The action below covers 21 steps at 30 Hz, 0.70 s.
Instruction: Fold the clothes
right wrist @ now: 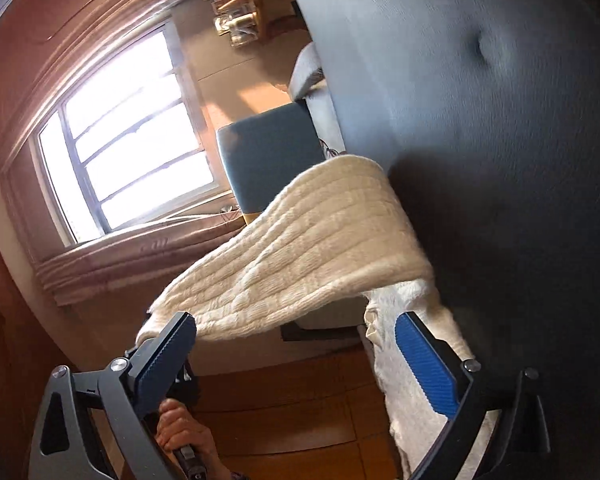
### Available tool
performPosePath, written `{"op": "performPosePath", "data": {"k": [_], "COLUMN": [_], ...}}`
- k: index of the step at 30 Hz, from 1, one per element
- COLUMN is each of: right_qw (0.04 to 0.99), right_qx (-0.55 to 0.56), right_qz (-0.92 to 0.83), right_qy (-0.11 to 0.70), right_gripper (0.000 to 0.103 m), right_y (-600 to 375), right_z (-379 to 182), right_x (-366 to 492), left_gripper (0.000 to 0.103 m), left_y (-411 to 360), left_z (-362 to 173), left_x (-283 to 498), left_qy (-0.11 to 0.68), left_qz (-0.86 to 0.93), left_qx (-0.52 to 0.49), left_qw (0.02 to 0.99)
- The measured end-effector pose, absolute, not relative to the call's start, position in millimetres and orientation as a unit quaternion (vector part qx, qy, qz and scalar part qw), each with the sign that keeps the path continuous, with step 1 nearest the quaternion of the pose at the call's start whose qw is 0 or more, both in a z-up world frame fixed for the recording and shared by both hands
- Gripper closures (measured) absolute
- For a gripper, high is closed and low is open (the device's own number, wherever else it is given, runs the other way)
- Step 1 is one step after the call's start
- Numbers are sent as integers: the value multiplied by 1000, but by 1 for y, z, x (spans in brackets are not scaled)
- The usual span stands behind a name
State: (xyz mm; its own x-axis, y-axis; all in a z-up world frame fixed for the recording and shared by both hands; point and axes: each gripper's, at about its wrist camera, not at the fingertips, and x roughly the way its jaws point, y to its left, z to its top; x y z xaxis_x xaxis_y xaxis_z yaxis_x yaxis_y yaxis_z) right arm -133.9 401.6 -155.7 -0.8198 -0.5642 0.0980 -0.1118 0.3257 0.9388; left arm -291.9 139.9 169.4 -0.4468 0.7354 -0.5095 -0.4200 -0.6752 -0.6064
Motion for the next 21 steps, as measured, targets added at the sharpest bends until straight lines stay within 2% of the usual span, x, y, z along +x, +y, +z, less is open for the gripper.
{"op": "performPosePath", "data": {"k": [11,17,21], "right_qw": [176,164,154], "right_qx": [192,210,225], "right_qz": [-461,-480,-547], "right_qy": [-849,-836,-791], "right_gripper": [0,0,0], "right_y": [337,337,348], "right_z": [-192,-186,-167], "right_x": [-185,-201,-206], "left_gripper": [96,96,96], "left_y": [35,-19,-64], "left_z": [183,165,129], "left_x": [-281,-273,-265], "left_qy": [-244,-265,-271], "left_qz": [839,843,851], "left_qx": [-359,-352,-361], "left_qw": [328,309,267]}}
